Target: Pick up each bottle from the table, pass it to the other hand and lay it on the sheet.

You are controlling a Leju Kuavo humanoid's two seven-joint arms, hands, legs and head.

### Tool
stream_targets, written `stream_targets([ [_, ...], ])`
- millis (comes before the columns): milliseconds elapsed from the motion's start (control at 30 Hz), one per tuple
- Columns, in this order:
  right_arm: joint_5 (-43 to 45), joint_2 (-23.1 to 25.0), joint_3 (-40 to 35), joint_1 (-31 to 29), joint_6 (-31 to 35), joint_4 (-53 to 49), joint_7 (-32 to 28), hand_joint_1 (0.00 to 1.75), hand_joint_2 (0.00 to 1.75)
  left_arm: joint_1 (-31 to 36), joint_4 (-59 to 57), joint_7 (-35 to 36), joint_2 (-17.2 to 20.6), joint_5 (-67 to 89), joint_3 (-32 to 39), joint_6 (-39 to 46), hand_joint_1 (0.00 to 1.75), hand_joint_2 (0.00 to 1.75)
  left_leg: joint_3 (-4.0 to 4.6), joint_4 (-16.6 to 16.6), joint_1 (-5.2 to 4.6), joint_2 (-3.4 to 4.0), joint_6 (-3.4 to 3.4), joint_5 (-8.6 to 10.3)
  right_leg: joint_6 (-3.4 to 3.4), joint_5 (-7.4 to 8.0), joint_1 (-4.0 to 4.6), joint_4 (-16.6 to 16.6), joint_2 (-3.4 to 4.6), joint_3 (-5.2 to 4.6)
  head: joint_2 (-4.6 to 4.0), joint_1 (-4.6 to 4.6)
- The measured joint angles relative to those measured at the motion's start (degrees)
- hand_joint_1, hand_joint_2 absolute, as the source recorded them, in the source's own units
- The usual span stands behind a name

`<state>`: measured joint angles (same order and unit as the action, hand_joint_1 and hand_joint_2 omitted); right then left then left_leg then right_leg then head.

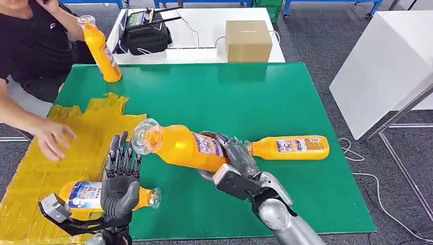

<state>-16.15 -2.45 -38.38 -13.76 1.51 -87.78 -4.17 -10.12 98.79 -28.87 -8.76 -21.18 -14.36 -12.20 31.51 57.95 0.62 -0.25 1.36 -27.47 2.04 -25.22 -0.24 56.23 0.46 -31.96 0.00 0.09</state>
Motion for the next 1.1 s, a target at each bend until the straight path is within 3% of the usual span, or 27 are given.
stream_targets([
  [700, 0.6, 1.8, -2.8, -6.3, -2.2, 7.8, 5.3, 1.75, 1.75, 1.2, -1.1, -1.4, 0.5, 5.2, -1.8, 0.3, 0.0, 1.75, 0.07, 0.0, 0.0, 0.0, 0.01, 0.01, 0.01, 0.01, 0.0, 0.0, 0.0, -0.04, 0.0, 0.0],
  [1100, -4.2, 5.2, -10.3, -11.3, -5.4, 14.4, 10.9, 1.75, 1.75, 1.4, -1.2, -1.3, 0.5, 6.9, -1.0, 2.4, 0.0, 1.75, 0.07, 0.0, 0.01, -0.01, -0.03, 0.04, 0.01, 0.01, 0.0, 0.0, -0.01, -0.06, 0.0, 0.02],
])
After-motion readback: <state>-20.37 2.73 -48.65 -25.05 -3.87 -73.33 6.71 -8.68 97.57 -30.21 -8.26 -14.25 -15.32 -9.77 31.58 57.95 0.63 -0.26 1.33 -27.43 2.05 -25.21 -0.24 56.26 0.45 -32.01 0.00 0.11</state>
